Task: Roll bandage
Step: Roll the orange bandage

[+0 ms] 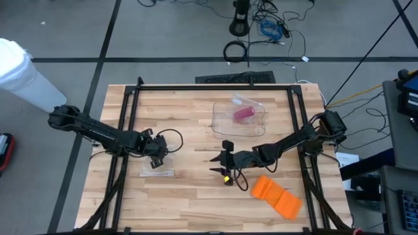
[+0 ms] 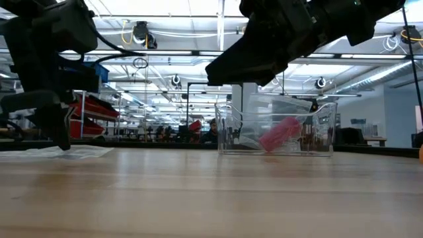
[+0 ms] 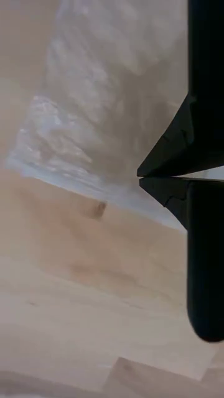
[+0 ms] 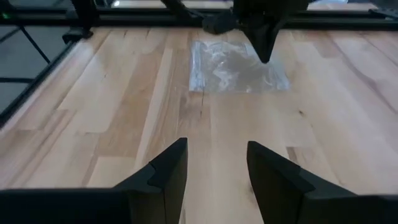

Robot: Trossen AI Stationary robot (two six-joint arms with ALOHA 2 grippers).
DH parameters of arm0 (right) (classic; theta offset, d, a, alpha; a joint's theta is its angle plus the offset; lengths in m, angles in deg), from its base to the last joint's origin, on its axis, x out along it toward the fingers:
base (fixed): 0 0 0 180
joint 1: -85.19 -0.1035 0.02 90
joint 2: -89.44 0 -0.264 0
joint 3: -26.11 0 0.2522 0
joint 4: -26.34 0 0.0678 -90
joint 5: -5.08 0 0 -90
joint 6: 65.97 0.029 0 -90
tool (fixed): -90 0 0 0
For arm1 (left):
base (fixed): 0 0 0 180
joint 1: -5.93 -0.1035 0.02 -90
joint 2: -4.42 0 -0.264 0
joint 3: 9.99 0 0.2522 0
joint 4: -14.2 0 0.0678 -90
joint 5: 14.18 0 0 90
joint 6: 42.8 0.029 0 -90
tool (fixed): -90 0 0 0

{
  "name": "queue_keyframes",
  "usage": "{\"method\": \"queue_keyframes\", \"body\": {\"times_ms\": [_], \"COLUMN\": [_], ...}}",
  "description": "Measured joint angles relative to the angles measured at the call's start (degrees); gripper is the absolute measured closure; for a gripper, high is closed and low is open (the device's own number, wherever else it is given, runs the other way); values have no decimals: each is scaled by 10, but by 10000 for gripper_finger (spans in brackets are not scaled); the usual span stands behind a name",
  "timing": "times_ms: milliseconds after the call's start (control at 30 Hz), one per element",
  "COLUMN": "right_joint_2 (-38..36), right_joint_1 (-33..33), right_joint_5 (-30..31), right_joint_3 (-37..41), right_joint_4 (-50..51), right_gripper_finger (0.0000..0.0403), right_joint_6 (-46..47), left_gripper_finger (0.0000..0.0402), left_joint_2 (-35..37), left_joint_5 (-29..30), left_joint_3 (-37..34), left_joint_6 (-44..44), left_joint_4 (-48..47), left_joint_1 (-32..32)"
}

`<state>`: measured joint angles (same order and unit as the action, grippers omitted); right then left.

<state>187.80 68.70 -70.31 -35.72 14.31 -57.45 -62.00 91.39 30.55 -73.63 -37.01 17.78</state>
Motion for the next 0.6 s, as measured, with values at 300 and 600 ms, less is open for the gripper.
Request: {"method": "queue_keyframes", "body": {"times_ms": [300, 600], "right_joint_2": [-26, -79], "right_joint_1": [0, -33], "right_joint_5": [4, -1], "right_joint_3": [0, 0], "right_joint_4": [165, 428], "right_gripper_finger": [252, 252], "right_joint_6": [55, 196], "left_gripper_finger": [384, 384], "left_joint_2": [0, 0], "left_joint_5": [19, 12], "left_joint_3": [2, 57], "left_joint_6": [-34, 10], "left_joint_4": [29, 187], "left_joint_1": [0, 0]}}
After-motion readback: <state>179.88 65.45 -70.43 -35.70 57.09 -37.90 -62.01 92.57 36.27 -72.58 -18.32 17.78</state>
